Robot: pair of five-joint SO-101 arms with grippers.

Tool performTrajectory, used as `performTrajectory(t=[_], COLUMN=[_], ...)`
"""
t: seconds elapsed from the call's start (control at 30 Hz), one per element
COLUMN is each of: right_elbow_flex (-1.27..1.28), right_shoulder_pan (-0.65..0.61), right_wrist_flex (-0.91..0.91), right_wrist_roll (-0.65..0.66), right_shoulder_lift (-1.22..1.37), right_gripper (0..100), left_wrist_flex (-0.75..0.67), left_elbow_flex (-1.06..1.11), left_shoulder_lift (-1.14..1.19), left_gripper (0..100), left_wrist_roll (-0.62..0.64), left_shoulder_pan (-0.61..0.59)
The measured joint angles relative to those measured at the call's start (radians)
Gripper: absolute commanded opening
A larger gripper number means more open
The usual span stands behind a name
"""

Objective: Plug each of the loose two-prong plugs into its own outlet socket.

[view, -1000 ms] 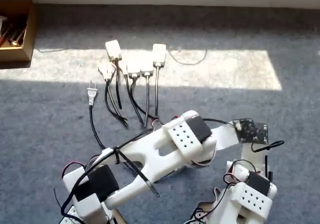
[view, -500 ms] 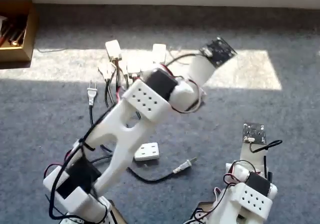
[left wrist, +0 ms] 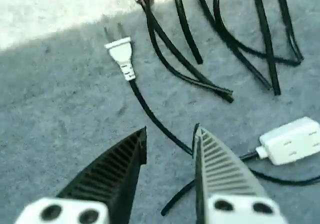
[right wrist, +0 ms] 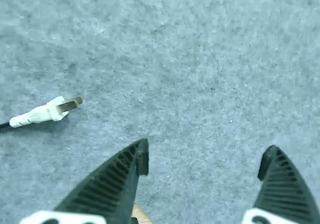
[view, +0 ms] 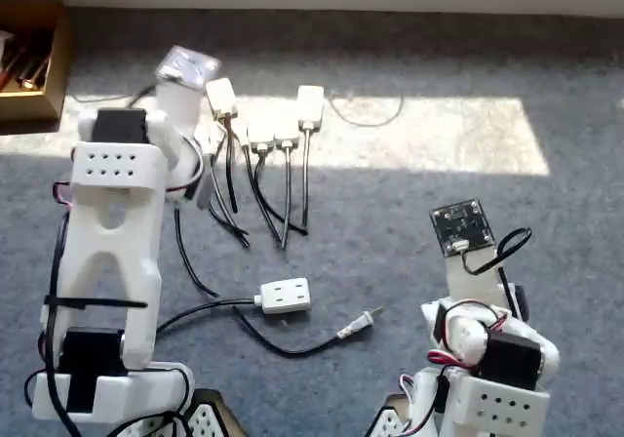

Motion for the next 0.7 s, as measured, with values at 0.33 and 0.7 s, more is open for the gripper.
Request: performTrajectory(t=[0.33,0.7], right_elbow_flex=[0.077,0.284], right_shoulder_pan=[0.052,0.324], right_wrist_flex=[-0.236,-0.614], right_wrist_roll=[-0.043,-0.12], right_shoulder_lift=[0.293,0.379], right_gripper=[34.3,34.3], left_wrist_flex=[-0.195,-0.577], left_elbow_flex=[0.654,0.907], left_shoulder_lift=[-0.279,-0.434], left_gripper=[17,17], left_wrist_roll=[-0.256,-0.227], left_shoulder_pan=[0.611,0.784])
